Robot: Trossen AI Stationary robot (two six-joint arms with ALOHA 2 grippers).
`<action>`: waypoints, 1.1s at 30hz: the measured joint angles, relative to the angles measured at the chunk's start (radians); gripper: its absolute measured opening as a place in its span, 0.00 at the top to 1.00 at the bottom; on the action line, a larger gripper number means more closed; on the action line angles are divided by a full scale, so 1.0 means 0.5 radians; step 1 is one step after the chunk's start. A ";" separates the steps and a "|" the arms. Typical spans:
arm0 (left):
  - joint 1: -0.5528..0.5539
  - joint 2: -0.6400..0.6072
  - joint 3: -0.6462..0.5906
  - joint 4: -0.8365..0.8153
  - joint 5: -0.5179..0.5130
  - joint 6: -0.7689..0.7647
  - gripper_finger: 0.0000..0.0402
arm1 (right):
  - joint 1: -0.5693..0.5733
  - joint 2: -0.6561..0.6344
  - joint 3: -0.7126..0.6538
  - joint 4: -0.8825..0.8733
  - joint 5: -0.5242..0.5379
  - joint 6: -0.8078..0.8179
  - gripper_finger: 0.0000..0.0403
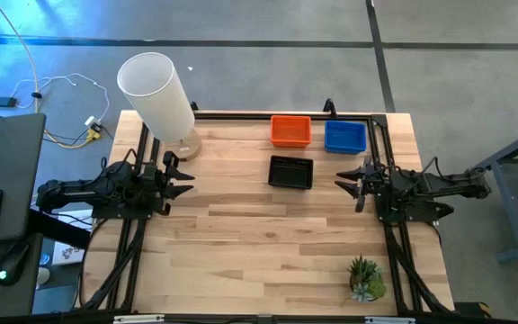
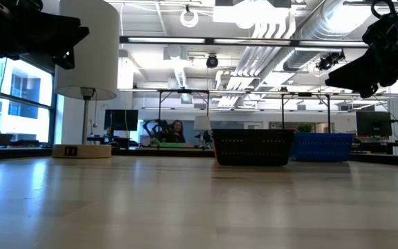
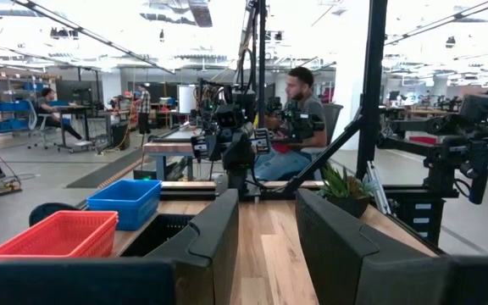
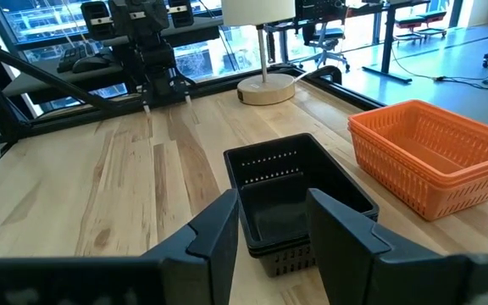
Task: Stack baskets by color
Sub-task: Return to Home Position
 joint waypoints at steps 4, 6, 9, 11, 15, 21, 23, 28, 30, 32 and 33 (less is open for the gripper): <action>0.000 0.000 0.000 0.000 0.000 0.000 0.73 | 0.000 0.000 0.000 0.000 0.000 0.000 0.68; 0.000 0.000 0.000 0.000 0.000 0.000 0.73 | 0.000 0.000 0.000 0.000 -0.001 0.000 0.68; 0.000 0.000 0.000 0.000 0.000 0.000 0.73 | 0.000 0.000 0.000 0.000 -0.001 0.000 0.68; -0.001 0.000 0.000 0.000 0.000 0.000 0.73 | 0.000 0.000 0.000 0.000 -0.001 0.000 0.68; -0.002 0.007 0.002 0.024 0.001 0.000 0.73 | 0.000 0.000 0.000 0.000 -0.002 0.000 0.68; -0.002 0.017 0.003 0.002 0.001 0.000 0.73 | 0.000 0.000 0.000 0.000 -0.001 0.000 0.68; -0.002 0.018 0.003 0.002 0.001 0.000 0.73 | 0.000 0.000 0.000 0.000 -0.001 0.000 0.68; -0.002 0.018 0.003 0.002 0.001 0.000 0.73 | 0.000 0.000 -0.001 0.000 0.000 0.000 0.68; -0.002 0.018 0.003 0.002 0.001 0.000 0.73 | 0.000 0.000 0.000 0.000 -0.001 0.000 0.68; -0.002 0.018 0.003 0.002 0.001 0.000 0.73 | 0.000 0.000 -0.001 0.000 0.000 0.000 0.68; -0.002 0.018 0.003 0.002 0.001 0.000 0.73 | 0.000 0.000 -0.001 0.000 0.000 0.000 0.68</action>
